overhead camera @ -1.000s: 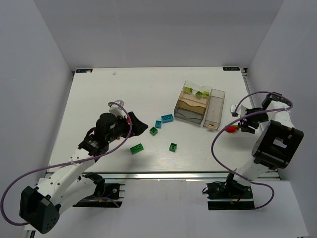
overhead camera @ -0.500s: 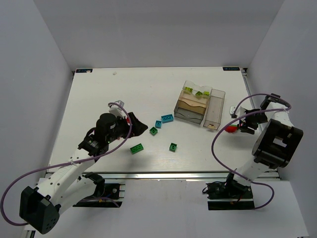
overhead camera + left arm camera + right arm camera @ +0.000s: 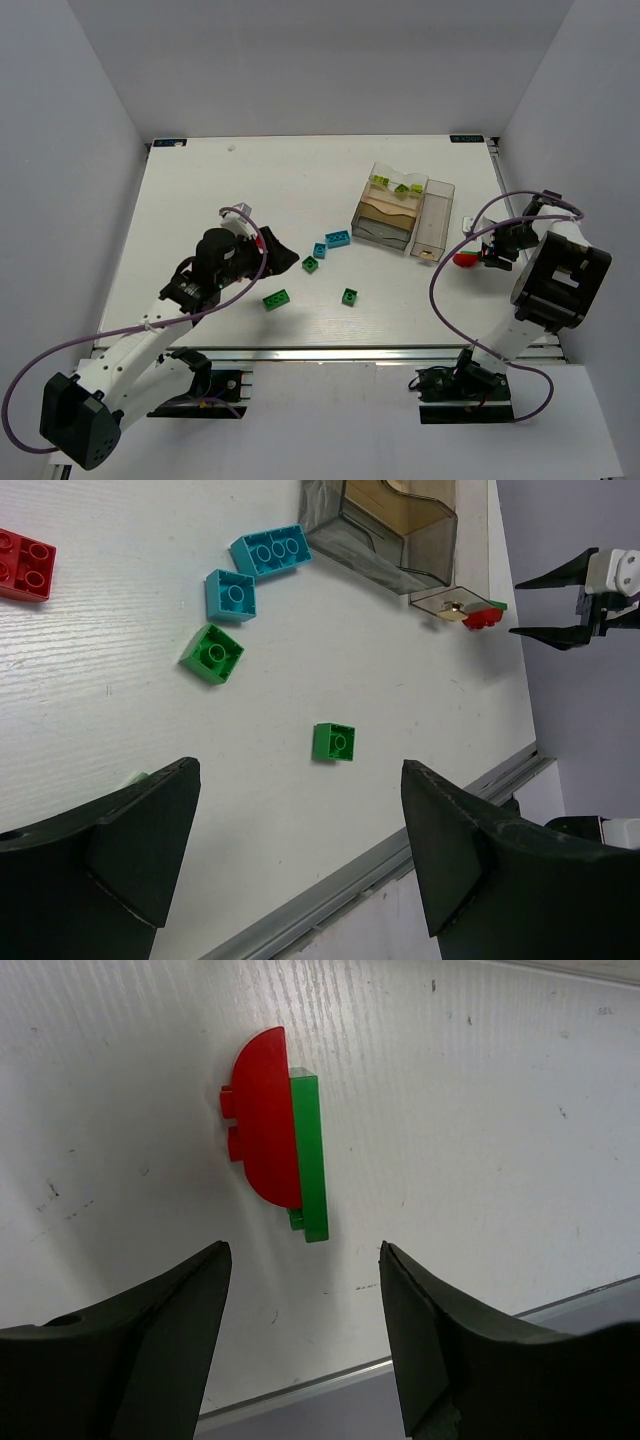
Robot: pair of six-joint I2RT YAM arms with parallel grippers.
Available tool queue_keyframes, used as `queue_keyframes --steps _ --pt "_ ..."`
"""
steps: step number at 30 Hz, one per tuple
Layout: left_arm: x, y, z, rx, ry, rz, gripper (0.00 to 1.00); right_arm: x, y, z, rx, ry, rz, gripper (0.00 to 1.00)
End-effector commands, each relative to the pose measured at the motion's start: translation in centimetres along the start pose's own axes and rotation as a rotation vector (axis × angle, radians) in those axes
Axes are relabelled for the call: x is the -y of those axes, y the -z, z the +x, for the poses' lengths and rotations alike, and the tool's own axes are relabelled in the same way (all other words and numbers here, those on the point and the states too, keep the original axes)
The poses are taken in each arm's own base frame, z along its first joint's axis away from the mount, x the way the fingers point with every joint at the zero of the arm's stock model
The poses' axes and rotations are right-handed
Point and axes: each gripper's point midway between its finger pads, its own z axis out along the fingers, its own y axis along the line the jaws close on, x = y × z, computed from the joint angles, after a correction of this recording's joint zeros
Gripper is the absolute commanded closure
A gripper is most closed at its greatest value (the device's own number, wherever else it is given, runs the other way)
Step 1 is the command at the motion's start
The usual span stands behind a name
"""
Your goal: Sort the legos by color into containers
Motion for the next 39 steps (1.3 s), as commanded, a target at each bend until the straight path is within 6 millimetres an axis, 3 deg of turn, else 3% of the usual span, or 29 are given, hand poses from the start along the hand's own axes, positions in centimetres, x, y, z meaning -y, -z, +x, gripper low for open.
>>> queue_keyframes --steps 1,11,16,32,39 --pt "-0.3 -0.2 0.0 0.006 0.004 -0.007 0.09 1.3 -0.2 0.3 -0.011 0.055 0.022 0.33" --pt "-0.1 -0.6 0.0 -0.003 0.006 -0.004 0.09 2.6 -0.5 1.0 -0.013 0.077 0.032 0.33" --pt "-0.3 -0.7 0.2 -0.012 0.01 -0.012 0.09 3.2 -0.8 0.9 0.011 0.094 0.027 0.28" --pt "-0.3 -1.9 0.4 -0.037 0.017 -0.005 0.09 2.0 -2.9 0.8 0.041 0.099 -0.045 0.3" --pt "-0.1 -2.3 0.3 -0.046 0.015 -0.002 0.09 1.8 -3.5 0.6 0.058 0.067 -0.083 0.37"
